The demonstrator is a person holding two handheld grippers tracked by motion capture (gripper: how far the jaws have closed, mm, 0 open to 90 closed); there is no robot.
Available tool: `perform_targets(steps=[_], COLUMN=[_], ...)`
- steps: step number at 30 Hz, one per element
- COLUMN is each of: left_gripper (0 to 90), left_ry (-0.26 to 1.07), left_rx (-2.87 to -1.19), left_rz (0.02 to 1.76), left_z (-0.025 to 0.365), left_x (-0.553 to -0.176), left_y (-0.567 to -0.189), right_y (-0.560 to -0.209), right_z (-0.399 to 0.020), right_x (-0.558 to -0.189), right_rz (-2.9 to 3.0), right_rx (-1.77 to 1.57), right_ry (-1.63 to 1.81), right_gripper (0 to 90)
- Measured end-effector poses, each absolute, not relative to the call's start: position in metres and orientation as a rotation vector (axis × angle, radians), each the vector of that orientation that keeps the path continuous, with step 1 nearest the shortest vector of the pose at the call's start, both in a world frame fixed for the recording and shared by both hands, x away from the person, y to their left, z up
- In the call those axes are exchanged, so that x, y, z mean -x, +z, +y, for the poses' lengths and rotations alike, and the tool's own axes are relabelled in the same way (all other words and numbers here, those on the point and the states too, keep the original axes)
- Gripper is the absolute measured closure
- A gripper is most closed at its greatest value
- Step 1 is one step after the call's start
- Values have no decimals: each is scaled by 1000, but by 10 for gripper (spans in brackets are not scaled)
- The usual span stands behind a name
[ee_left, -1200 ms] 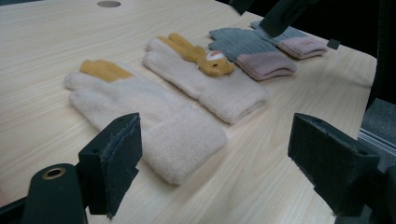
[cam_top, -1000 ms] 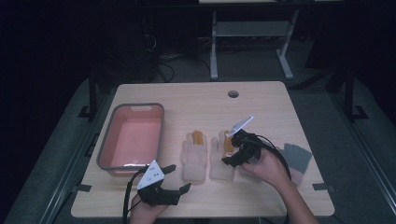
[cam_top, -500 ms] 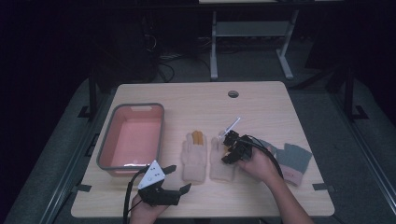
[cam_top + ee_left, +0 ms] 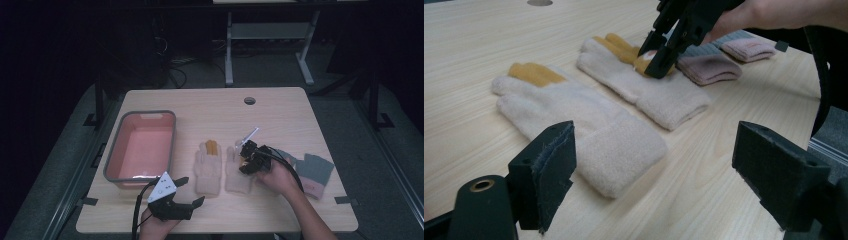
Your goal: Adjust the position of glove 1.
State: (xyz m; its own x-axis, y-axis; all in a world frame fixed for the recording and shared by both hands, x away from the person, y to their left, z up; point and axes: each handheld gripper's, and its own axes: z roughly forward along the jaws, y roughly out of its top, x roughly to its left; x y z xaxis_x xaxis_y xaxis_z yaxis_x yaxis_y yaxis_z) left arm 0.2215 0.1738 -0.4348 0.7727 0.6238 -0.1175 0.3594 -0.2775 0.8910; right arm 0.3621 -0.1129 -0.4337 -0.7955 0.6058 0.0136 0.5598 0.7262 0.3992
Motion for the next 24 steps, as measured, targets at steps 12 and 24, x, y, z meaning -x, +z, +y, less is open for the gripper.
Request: perform_targets(steps=[12, 24], left_gripper=[178, 178], left_ry=[313, 308], left_rx=[-1878, -1863], left_rz=[762, 772], left_z=[175, 178], left_x=[-222, -222], left_y=[-433, -432], right_y=[-394, -352], right_z=[-115, -77], right_x=[-355, -349], right_rz=[2760, 2751], right_rx=[-891, -730], right_ry=[662, 763], right_gripper=[623, 622])
